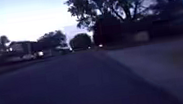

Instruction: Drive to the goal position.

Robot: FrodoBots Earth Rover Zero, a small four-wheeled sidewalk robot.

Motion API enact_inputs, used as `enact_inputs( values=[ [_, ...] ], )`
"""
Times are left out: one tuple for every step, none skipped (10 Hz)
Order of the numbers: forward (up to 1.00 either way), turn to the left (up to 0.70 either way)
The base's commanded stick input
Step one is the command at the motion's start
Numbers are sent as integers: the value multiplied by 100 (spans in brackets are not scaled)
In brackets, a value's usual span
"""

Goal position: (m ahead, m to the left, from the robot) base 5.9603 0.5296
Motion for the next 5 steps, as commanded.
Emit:
enact_inputs(
  values=[
    [70,0],
    [70,0],
    [70,0],
    [70,0],
    [70,0]
  ],
)
